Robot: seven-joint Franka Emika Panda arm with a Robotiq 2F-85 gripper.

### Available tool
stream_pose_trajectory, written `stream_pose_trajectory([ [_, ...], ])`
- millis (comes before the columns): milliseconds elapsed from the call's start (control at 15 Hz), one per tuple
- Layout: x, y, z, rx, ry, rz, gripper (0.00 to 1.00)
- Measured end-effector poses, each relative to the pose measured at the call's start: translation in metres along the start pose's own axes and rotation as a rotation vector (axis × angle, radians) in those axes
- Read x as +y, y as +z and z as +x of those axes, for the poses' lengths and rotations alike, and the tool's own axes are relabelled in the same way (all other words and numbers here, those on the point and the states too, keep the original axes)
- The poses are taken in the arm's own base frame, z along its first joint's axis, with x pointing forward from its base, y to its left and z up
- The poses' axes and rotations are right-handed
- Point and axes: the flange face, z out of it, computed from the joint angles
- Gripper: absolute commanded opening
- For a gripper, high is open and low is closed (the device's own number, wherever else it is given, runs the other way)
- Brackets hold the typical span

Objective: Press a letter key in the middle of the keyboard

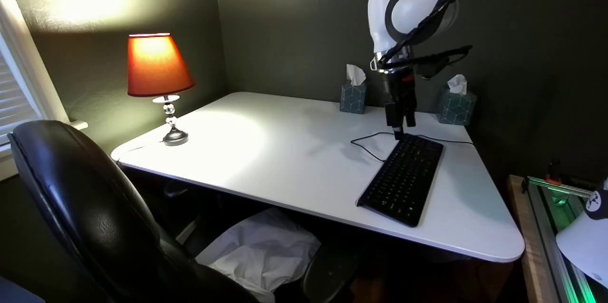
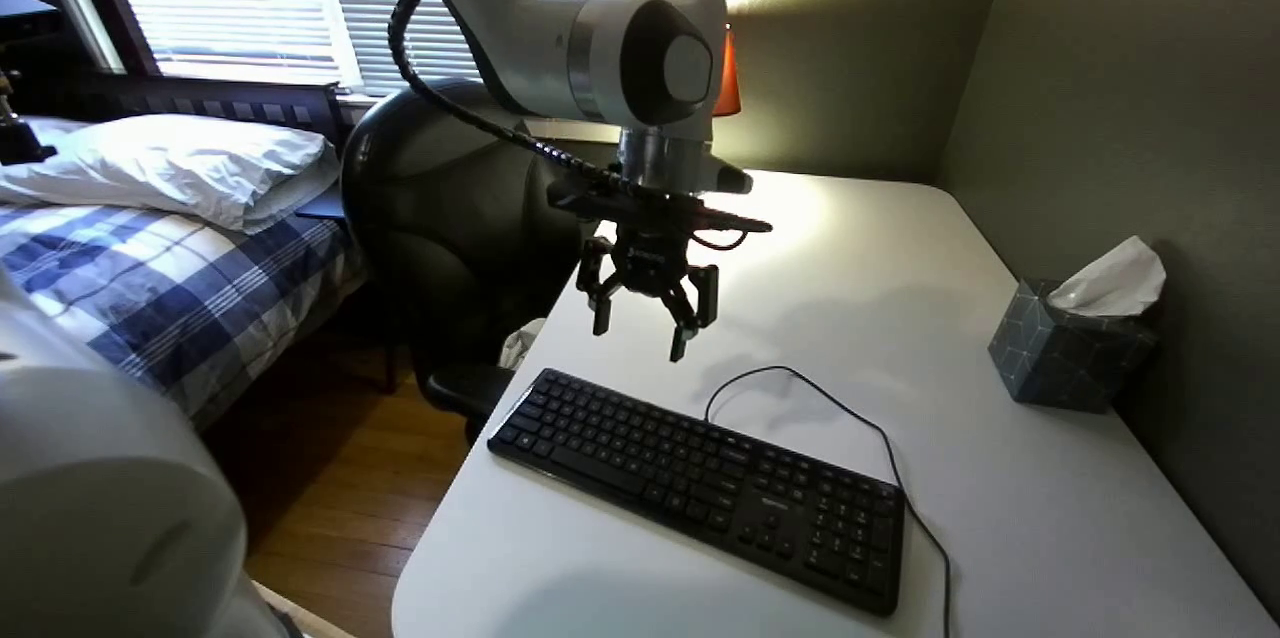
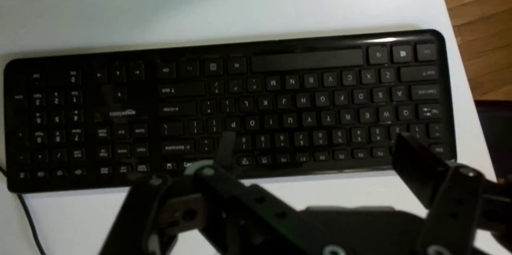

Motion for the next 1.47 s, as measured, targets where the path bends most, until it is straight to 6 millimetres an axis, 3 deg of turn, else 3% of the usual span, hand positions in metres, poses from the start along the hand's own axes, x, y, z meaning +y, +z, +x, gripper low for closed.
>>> stream_pose_trajectory([
  [67,0.002,0.007,0.001,-0.02,-0.003,-0.006,1.0],
  [133,0.003,0.013,0.003,-0.035,-0.009,-0.014,0.81],
  [800,0.011,0.05,0.028,-0.117,-0.05,-0.069,0.04],
  [933,0.012,0.056,0.032,-0.129,-0.065,-0.069,0.0],
  [1000,0.012,0.059,0.034,-0.136,-0.075,-0.069,0.07],
  [1067,0.013,0.062,0.035,-0.144,-0.084,-0.07,0.01],
  [1467,0.016,0.068,0.038,-0.156,-0.094,-0.071,0.0],
])
